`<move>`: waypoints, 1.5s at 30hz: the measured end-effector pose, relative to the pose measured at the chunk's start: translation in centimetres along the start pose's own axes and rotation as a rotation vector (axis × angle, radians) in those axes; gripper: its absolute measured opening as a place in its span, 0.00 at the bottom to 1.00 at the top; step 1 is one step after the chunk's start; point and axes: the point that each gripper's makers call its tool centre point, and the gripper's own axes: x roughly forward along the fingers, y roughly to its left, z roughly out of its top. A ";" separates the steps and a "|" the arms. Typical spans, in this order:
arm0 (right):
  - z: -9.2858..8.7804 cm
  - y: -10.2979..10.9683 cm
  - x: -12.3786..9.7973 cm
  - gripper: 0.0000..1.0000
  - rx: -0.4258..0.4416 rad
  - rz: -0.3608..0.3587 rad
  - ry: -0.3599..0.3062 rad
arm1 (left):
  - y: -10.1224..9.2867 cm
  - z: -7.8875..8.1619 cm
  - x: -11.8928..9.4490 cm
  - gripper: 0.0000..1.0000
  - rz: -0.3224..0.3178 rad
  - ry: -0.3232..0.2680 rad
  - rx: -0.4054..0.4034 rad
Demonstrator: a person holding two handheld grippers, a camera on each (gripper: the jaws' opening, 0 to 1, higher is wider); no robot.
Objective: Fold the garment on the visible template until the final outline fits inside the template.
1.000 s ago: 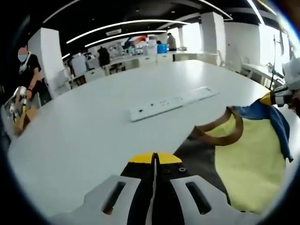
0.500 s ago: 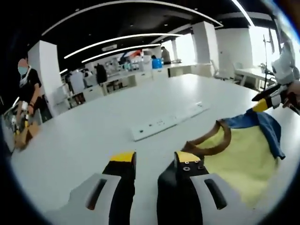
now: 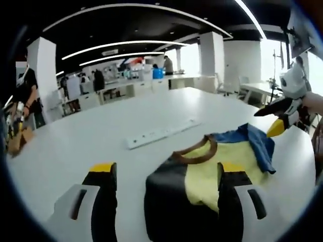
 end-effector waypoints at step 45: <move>-8.6 7.7 0.1 0.21 -0.218 -0.048 0.031 | -8.1 -10.8 -8.2 0.59 0.001 0.127 0.063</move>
